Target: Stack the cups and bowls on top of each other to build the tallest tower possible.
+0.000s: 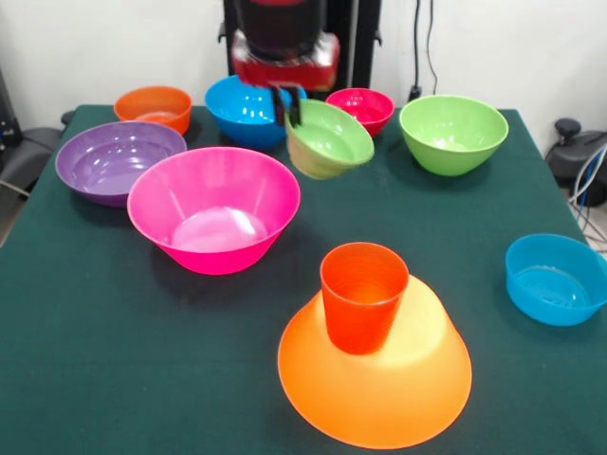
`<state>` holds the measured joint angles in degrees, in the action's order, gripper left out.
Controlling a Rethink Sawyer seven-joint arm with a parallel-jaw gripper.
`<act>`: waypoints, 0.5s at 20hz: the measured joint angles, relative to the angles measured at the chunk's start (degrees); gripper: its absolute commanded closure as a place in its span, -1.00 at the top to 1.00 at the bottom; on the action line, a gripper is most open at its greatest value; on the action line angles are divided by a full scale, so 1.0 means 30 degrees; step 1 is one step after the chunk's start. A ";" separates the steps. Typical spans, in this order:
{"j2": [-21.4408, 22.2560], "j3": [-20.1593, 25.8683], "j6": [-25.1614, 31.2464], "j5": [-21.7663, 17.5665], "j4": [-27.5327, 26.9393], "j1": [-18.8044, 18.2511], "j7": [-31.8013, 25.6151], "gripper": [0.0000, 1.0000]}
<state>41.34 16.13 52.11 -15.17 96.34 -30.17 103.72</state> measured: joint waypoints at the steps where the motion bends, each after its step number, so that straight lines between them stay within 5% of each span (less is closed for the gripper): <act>1: 0.0248 0.0055 0.0002 0.0055 0.0063 -0.0178 0.0000 -1.00; 10: 0.3488 0.1829 0.0012 0.1314 0.0386 -0.3321 0.0000 -1.00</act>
<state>51.81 21.61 52.15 -11.23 97.49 -40.13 103.72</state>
